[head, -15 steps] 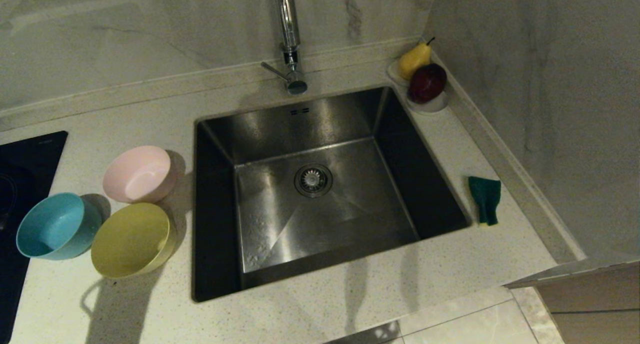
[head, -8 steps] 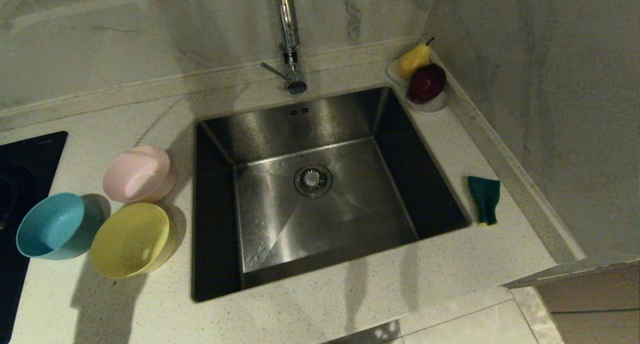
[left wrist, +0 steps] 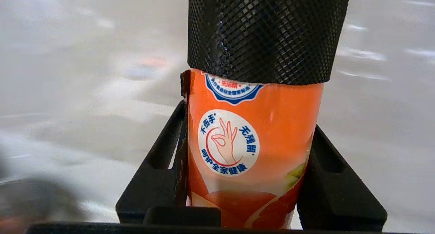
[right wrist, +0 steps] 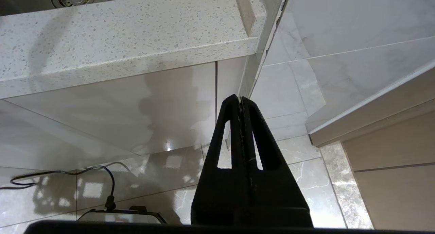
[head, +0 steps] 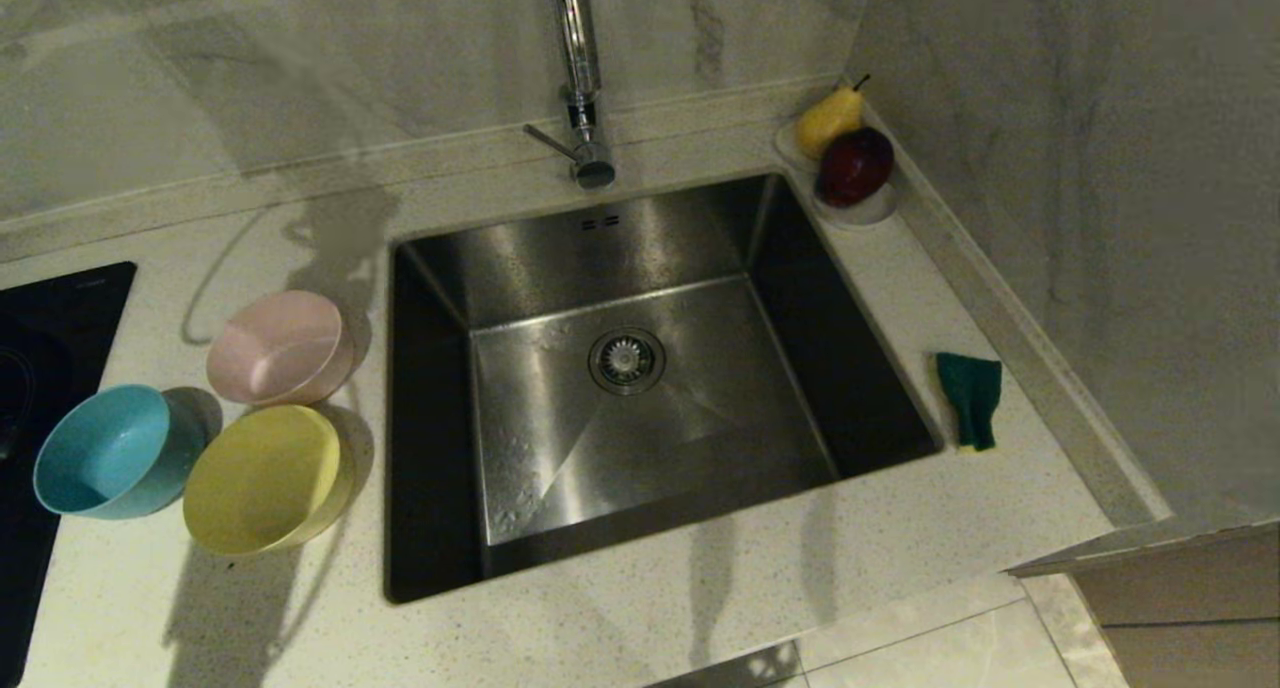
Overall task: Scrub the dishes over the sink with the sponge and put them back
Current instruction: Place the dish soap on the table
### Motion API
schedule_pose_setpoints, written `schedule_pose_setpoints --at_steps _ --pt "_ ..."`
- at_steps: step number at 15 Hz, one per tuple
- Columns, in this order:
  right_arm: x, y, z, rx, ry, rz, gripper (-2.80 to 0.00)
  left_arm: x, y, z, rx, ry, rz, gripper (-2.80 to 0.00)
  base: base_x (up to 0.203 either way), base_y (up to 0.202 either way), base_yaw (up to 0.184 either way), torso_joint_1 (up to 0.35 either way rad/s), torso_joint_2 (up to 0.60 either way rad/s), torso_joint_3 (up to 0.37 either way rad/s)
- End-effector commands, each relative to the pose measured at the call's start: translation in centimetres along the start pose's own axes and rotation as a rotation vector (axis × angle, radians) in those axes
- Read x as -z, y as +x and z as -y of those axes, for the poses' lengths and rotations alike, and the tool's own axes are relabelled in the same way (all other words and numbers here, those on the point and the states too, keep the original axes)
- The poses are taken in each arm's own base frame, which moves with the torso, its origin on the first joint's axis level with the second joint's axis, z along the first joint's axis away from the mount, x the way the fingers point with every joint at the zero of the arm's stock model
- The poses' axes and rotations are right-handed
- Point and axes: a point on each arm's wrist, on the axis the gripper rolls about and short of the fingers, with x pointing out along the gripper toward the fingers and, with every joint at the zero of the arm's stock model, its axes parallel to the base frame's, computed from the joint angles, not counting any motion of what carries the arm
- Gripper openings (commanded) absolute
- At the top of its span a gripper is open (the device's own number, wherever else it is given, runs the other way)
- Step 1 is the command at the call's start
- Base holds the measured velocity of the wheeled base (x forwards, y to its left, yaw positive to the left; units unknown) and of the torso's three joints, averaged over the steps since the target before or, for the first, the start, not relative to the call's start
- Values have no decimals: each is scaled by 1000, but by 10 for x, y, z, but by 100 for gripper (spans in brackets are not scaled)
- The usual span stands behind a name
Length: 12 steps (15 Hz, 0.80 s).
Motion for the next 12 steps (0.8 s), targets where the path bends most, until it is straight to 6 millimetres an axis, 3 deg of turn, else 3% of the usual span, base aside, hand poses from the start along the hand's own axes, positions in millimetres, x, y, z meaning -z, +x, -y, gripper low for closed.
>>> schedule_pose_setpoints --at_steps 1,7,12 --pt "0 0 0 0 0 -1 -280 27 8 -13 -73 60 -53 -280 0 0 0 0 0 0" --pt "0 0 0 0 0 -1 -280 87 24 -47 -233 133 -180 -280 0 0 0 0 0 0" --pt "0 0 0 0 0 -1 -280 151 36 -54 -365 177 -294 -280 0 0 0 0 0 0"
